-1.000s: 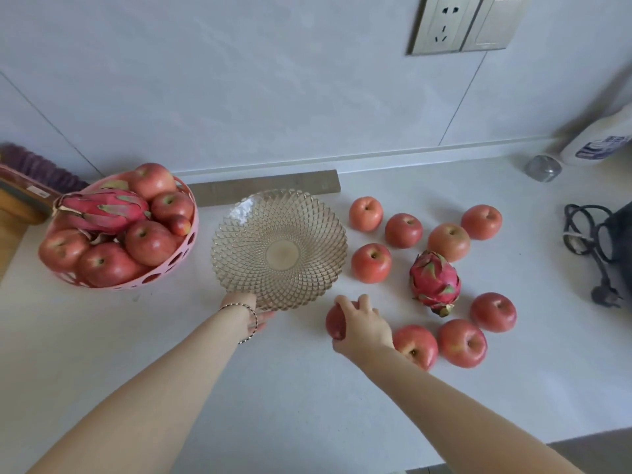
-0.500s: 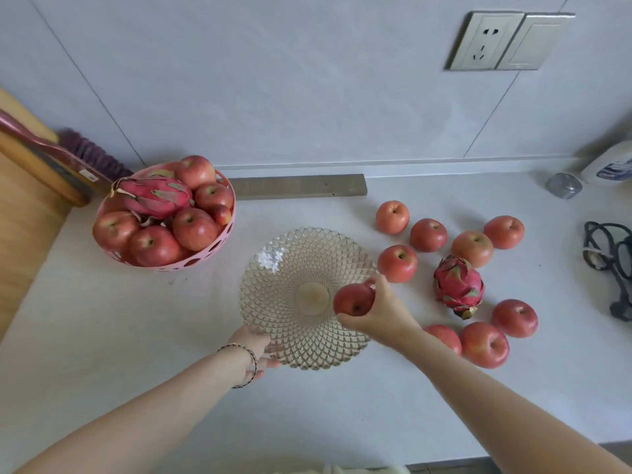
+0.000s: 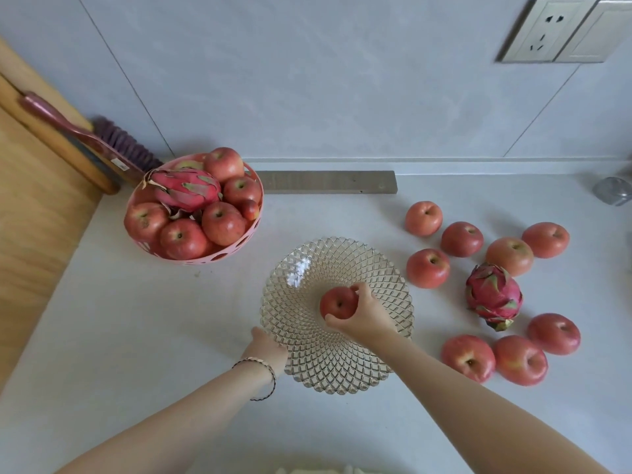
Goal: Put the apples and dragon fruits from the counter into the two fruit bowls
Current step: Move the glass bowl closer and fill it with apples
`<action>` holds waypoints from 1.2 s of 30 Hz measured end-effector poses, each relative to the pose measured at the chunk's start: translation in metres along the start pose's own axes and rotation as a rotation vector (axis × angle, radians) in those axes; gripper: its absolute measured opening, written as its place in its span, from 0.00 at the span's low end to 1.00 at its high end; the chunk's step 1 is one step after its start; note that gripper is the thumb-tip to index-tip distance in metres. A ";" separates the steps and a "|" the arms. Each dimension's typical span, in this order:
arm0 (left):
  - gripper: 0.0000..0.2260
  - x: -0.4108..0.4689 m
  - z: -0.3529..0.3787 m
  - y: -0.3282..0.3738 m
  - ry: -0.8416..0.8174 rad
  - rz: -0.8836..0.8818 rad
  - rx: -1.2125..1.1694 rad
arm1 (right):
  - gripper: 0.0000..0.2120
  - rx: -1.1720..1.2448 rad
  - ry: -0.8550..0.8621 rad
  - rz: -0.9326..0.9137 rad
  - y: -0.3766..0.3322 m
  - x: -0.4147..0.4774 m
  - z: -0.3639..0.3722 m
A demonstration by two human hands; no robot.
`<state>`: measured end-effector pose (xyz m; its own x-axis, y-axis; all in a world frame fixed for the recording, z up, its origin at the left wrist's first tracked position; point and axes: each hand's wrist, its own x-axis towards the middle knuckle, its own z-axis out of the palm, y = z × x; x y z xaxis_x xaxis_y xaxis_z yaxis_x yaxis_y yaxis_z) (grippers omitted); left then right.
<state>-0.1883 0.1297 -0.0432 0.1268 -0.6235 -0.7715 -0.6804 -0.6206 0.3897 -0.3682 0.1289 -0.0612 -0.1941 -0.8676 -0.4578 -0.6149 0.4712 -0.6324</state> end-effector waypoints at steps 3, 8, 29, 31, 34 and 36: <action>0.29 -0.005 -0.004 0.002 0.297 0.239 0.190 | 0.34 0.000 -0.063 -0.064 0.007 -0.002 0.001; 0.24 -0.008 0.000 0.032 0.198 0.655 0.208 | 0.36 -0.029 -0.088 -0.118 0.013 -0.005 0.010; 0.29 0.014 0.027 0.063 0.113 0.681 0.369 | 0.36 -0.273 0.268 0.109 0.069 0.057 -0.115; 0.29 0.014 0.026 0.063 0.110 0.674 0.355 | 0.37 -0.195 0.409 0.057 0.064 0.045 -0.114; 0.29 0.015 0.024 0.066 0.103 0.655 0.329 | 0.40 -0.137 0.427 -0.163 0.048 0.013 -0.107; 0.29 0.015 0.023 0.068 0.099 0.649 0.323 | 0.40 -0.101 0.280 -0.226 0.033 -0.012 -0.094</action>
<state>-0.2491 0.0891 -0.0395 -0.3197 -0.8677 -0.3805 -0.8178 0.0499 0.5733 -0.4580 0.1401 -0.0175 -0.2378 -0.9644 -0.1159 -0.7355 0.2567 -0.6270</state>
